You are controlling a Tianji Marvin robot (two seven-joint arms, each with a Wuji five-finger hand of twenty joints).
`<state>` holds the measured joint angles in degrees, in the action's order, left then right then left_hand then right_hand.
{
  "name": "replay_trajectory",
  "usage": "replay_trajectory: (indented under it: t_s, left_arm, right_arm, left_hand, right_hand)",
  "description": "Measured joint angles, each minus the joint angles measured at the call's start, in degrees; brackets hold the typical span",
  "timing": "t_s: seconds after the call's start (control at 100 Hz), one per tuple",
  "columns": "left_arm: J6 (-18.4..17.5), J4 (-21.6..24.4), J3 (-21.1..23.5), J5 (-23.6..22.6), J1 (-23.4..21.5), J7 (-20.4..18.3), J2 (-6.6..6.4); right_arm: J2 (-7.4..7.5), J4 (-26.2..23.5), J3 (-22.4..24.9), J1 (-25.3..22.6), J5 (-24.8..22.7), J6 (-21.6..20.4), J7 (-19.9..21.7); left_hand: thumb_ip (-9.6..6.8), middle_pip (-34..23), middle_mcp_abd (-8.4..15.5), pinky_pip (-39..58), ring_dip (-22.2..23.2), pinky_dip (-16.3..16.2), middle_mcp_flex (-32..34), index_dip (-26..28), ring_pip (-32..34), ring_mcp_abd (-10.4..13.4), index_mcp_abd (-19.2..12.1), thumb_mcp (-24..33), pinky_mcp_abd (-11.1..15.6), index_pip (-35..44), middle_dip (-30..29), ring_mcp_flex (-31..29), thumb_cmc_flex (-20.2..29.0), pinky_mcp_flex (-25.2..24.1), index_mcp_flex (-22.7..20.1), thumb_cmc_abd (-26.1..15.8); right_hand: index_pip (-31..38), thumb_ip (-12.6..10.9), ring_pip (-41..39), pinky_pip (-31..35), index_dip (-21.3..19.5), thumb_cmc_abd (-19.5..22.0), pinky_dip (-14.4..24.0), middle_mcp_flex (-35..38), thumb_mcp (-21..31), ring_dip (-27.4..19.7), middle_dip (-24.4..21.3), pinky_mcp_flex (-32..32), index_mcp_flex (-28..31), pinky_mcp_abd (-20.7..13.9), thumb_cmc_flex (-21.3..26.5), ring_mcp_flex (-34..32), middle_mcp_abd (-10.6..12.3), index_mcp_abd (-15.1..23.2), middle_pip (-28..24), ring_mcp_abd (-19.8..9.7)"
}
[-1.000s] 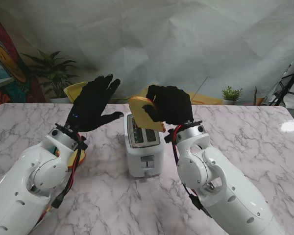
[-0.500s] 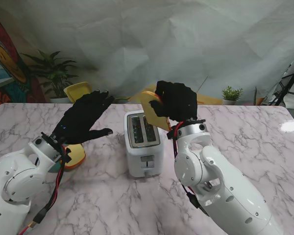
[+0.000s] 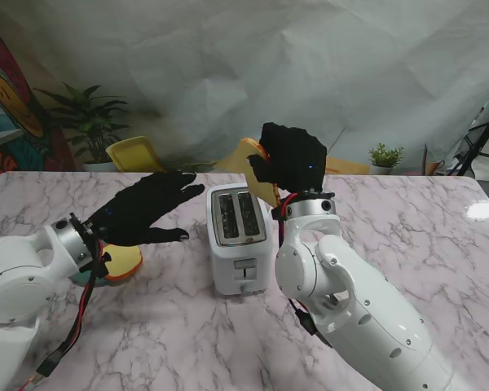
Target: Toast the toast slices
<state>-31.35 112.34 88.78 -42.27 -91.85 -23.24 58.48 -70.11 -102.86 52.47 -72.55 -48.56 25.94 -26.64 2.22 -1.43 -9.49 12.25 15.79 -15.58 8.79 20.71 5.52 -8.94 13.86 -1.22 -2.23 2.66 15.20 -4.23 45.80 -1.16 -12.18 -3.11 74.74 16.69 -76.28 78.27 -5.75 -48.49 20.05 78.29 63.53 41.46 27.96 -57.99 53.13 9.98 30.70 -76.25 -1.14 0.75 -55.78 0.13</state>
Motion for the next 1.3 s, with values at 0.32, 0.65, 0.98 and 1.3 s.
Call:
replay_trajectory:
  t_s: [0.32,0.65,0.98,1.3]
  left_arm:
    - [0.6,3.1,1.7,4.8,1.6,-8.7,-2.74]
    - [0.9,3.0,0.4,4.6,2.4,-8.8,-2.83]
    - [0.8,3.0,0.2,4.4,2.6,-8.7,-2.84]
    - [0.7,2.5,0.0,3.5,1.9,-7.7,-2.73]
  right_arm:
    - [-1.03,2.7,-0.3,0.4,0.8,1.4,-3.4]
    - [-1.57,4.6,-0.1,0.6,0.8,2.6,-6.0]
    - [-3.35,8.5,-2.0,2.3,3.0,3.9,-9.6]
    - [-4.39,10.5,-2.3,2.7,4.5,4.9,-11.2]
  left_hand:
    - [-0.01,-0.1,0.2,-2.8,-1.0,0.7,0.8,0.0,0.3,0.4,-0.8,0.0,0.6,0.7,0.3,0.0,0.0,1.1,-2.2,0.0]
    - [-0.01,-0.2,0.3,-4.2,-1.2,0.7,1.4,0.0,0.9,0.4,-0.9,0.0,0.6,0.8,-0.2,-0.1,0.0,2.2,-2.2,0.0]
    - [-0.01,-0.8,0.3,-4.9,-1.7,0.7,2.9,0.0,0.9,0.4,-1.0,0.0,0.6,1.7,-0.2,-0.1,0.0,2.3,-3.5,0.0]
    - [-0.01,-1.4,0.3,-5.6,-1.7,0.7,2.9,0.0,1.5,0.5,-1.0,0.0,0.6,1.7,-0.2,-0.1,0.0,2.5,-4.3,0.0]
  right_hand:
    - [0.0,0.0,-1.4,0.5,0.0,-1.2,0.4,0.0,1.1,0.0,0.0,-0.5,0.7,0.0,0.0,0.0,0.0,0.0,-1.3,0.0]
    - [0.0,-0.5,-2.2,0.6,0.0,-1.2,0.6,0.0,1.1,0.9,0.0,-0.6,1.0,0.0,0.0,0.0,0.0,0.0,-2.1,0.0]
    - [0.0,-0.6,-3.5,0.7,0.1,-1.3,0.6,0.1,1.1,0.9,0.0,-0.6,1.5,0.0,-0.2,0.0,0.1,0.0,-3.1,0.0]
    - [0.7,-1.7,-4.5,1.8,0.1,-1.3,1.4,0.1,1.6,0.9,0.6,-0.2,1.5,0.0,-0.8,0.0,0.2,0.1,-3.8,0.0]
